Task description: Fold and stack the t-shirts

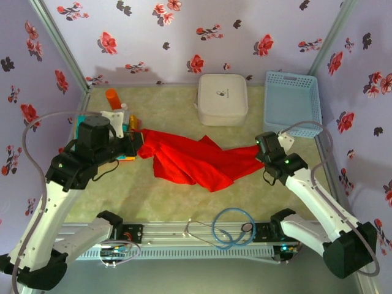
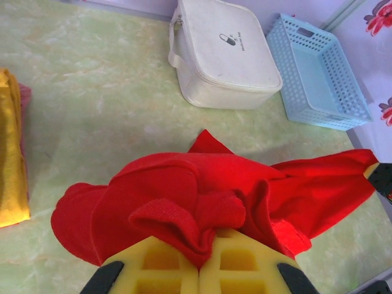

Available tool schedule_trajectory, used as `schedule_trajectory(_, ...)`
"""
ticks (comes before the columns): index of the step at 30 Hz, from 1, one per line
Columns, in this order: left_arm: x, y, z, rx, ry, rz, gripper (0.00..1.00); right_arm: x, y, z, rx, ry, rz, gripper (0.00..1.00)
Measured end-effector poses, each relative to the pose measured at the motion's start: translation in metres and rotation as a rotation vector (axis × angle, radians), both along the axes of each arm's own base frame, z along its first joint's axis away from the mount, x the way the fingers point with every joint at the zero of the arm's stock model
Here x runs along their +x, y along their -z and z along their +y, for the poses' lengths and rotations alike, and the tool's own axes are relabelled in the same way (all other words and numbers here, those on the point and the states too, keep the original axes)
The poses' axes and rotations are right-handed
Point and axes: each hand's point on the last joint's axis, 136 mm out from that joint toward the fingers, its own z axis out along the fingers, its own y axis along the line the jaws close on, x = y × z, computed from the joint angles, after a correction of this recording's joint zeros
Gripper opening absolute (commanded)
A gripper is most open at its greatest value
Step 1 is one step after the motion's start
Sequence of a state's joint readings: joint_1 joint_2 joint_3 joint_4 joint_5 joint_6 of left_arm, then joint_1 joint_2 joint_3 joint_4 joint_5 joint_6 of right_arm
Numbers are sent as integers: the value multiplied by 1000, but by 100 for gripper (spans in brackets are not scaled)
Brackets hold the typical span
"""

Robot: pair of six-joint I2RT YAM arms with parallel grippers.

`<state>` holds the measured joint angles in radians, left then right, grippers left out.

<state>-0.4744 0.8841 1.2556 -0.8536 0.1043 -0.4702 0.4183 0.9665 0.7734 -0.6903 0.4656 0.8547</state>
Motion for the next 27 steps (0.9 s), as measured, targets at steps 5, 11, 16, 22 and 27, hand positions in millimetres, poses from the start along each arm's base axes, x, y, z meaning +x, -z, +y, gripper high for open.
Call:
schedule_trajectory(5,8,5,11,12,-46,10,0,-3,6,-12,-12,22,30,0)
schedule_trajectory(11,26,22,13,47,-71,62,0,-3,12,-17,-17,14,64,11)
schedule_trajectory(16,37,31,11,58,-74,70,0,-3,28,-9,-21,-50,142,55)
schedule_trajectory(22,48,72,11,73,-87,112,0,-14,47,13,77,-159,167,81)
schedule_trajectory(27,53,98,11,82,-89,148,0,-32,57,56,198,-349,113,81)
